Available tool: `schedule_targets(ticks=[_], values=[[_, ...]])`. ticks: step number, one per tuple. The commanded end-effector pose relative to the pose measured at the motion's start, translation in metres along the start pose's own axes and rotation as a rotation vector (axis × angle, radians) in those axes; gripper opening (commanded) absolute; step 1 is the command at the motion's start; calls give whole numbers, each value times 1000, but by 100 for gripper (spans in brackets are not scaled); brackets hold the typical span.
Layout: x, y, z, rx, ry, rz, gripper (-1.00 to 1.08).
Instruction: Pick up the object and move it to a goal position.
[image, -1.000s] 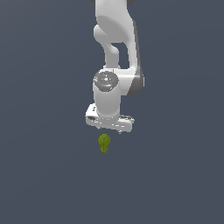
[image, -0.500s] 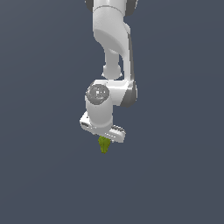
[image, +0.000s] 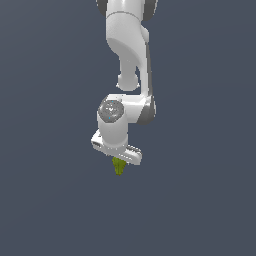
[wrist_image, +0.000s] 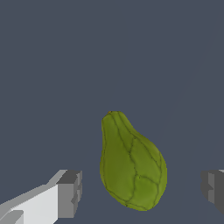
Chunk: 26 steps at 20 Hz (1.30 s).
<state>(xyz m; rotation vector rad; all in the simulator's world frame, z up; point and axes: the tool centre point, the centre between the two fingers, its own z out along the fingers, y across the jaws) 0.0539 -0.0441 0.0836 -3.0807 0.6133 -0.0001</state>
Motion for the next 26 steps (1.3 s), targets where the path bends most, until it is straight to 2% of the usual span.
schedule_targets(ticks=[1,7,12,13,26], values=[[0,0,10,0,-1,1,100],[-1,1,39,0,0,5,100],[1,0,43,0,0,5,100],[1,0,43,0,0,5,-100],[-1,1,41,-1,-1,4,-100]])
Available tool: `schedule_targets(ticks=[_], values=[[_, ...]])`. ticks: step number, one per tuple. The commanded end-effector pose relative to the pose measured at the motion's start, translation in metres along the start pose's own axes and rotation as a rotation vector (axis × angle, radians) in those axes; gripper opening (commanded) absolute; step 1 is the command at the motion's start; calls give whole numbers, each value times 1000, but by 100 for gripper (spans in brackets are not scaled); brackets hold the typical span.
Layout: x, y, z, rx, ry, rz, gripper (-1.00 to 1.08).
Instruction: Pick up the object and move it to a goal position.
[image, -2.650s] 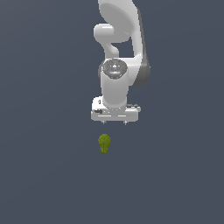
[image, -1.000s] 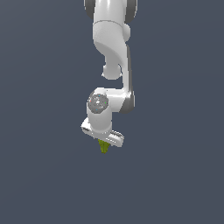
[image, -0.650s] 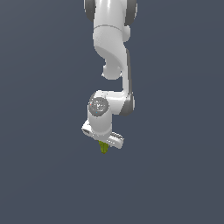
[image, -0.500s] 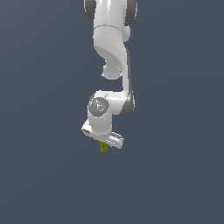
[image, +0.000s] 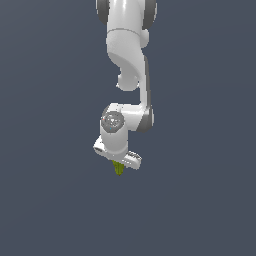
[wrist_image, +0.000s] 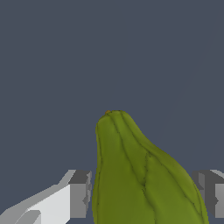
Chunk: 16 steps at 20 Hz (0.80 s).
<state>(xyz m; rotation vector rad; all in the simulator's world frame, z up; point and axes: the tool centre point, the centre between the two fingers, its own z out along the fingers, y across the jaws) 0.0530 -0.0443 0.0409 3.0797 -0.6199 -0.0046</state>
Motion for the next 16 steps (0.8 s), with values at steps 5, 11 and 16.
schedule_targets(ticks=[5,11,16], values=[[-4,3,-13,1,1,0,-100],[-14,9,-42,1,1,0,-100],[-28,18,-78,1,1,0,-100]])
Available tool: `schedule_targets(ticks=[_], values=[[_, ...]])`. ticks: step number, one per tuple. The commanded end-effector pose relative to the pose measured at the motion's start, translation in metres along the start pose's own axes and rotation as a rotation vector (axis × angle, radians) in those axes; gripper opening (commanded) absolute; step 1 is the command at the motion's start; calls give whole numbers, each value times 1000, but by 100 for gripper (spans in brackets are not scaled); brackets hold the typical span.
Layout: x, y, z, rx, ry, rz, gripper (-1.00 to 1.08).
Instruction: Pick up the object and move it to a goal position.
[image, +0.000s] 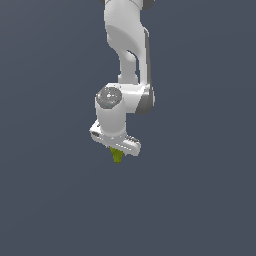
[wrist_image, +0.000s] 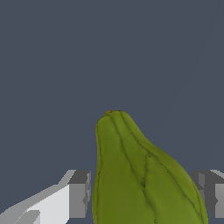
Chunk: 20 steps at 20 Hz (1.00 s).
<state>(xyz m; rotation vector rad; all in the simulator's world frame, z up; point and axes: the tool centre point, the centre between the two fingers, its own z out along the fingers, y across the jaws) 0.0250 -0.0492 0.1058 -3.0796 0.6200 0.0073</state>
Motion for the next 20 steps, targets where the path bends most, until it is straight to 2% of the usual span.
schedule_targets(ticks=[1,20], values=[[-7,5,-22,2,3,0,-100],[-74,50,-217,2,3,1,-100]])
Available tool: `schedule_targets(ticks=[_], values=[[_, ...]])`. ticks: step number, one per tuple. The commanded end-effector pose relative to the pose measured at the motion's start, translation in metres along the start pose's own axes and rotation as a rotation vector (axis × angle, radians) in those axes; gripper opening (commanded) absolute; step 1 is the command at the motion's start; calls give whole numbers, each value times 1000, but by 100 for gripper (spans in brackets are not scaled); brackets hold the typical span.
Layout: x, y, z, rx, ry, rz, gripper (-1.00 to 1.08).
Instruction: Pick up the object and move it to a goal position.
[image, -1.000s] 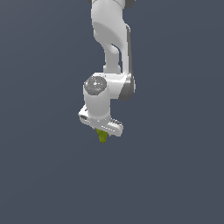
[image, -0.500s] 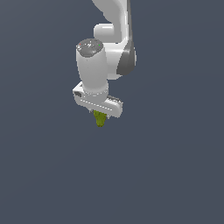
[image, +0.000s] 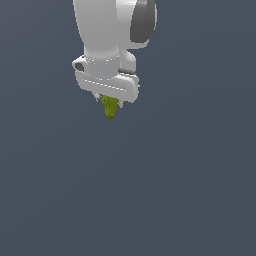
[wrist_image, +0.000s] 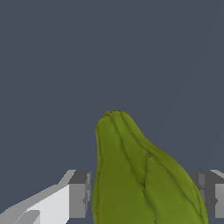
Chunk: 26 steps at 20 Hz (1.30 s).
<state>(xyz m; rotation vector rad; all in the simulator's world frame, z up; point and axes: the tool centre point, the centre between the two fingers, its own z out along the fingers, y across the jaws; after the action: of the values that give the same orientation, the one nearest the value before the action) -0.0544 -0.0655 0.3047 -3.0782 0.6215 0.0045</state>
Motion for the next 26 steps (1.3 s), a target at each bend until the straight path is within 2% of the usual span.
schedule_targets(ticks=[1,8,14,20,26], values=[[-10,7,-30,0,2,0,-100],[-34,23,-106,-1,3,1,-100],[-48,34,-155,-1,3,1,-100],[-56,39,-186,-1,3,0,-100],[-59,41,-197,-1,3,-1,-100]])
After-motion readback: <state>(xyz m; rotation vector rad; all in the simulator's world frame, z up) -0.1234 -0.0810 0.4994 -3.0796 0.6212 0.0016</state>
